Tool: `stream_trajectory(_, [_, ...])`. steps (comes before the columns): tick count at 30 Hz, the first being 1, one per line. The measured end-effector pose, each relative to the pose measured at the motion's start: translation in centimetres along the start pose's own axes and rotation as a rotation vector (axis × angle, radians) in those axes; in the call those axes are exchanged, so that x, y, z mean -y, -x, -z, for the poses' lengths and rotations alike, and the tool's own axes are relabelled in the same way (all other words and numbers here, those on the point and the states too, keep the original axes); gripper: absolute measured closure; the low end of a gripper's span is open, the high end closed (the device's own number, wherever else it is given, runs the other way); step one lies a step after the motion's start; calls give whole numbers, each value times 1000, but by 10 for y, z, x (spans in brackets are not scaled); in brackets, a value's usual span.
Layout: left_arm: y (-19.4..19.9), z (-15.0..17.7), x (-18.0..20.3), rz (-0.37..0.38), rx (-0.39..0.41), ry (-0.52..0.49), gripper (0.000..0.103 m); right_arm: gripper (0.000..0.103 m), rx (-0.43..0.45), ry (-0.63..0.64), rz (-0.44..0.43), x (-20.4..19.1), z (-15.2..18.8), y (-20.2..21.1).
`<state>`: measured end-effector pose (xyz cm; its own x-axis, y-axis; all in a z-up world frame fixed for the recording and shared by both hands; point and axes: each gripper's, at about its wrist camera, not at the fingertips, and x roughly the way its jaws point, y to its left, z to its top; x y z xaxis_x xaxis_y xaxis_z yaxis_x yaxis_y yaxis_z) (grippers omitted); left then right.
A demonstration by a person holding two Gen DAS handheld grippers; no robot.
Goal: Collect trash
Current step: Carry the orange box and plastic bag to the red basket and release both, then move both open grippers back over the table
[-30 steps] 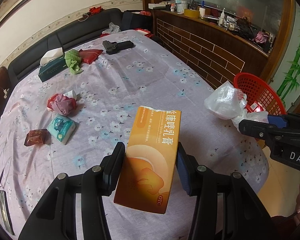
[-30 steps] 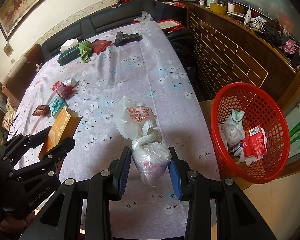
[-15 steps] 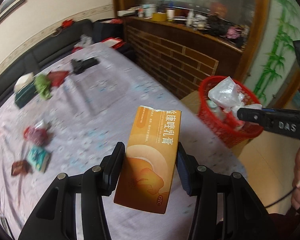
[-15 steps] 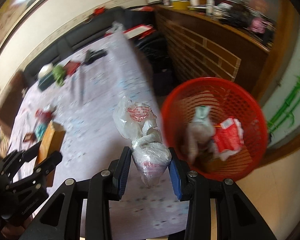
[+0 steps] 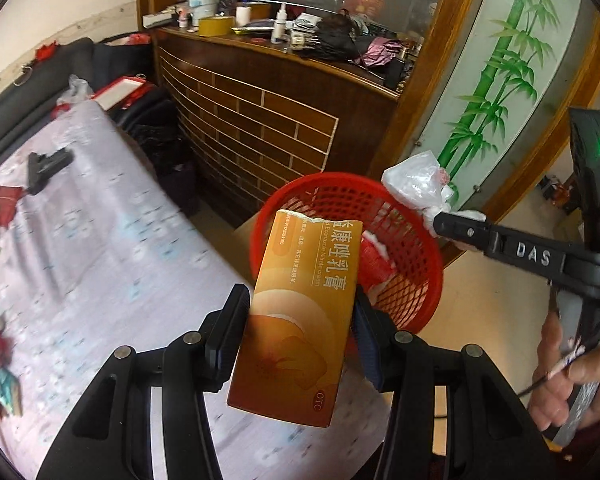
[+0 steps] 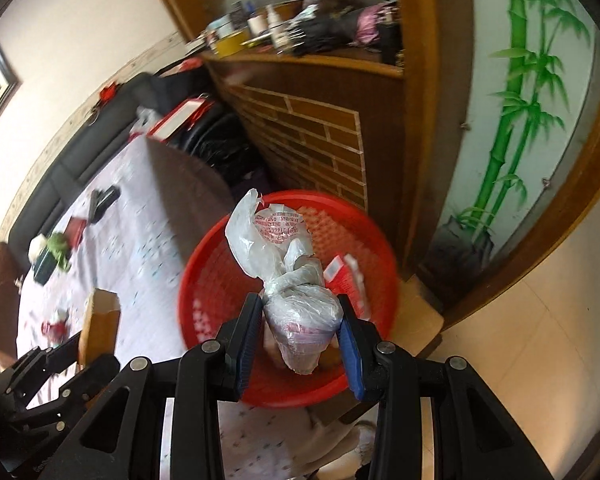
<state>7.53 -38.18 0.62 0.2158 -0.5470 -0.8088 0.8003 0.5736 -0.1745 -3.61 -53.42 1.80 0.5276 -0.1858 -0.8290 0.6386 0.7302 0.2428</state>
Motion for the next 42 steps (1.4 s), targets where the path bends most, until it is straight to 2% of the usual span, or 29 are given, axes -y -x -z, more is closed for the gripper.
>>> stream_trajectory(3, [-8, -12, 4, 14, 8, 13, 51, 61, -1, -10, -7, 7, -10, -3])
stream_trajectory(4, [-10, -15, 5, 15, 8, 19, 43, 61, -1, -9, -11, 8, -13, -4])
stream_trajectory(6, [-8, -17, 2, 25, 17, 42, 36, 58, -2, -14, -26, 9, -20, -7])
stream_trajectory(7, [-6, -17, 1, 22, 26, 50, 36, 55, -6, -15, -39, 9, -23, -9])
stream_trajectory(9, [-4, -17, 1, 31, 33, 50, 35, 41, 3, -17, -38, 11, -26, -7])
stream_trajectory(13, [7, -8, -5, -1, 52, 50, 34, 40, 21, 0, -14, 10, -28, -2])
stream_trajectory(18, [20, 16, -26, -59, 50, 86, 33, 40, -2, 4, -41, 1, -18, -5])
stream_trajectory(29, [58, 68, -97, -146, 57, 287, 33, 40, -94, 216, -145, -85, 27, -17])
stream_trajectory(37, [95, 120, -146, -222, 68, 387, 33, 40, -147, 335, -180, -143, 63, -24])
stream_trajectory(42, [120, 154, -193, -291, 69, 456, 33, 40, -176, 404, -197, -176, 86, -25])
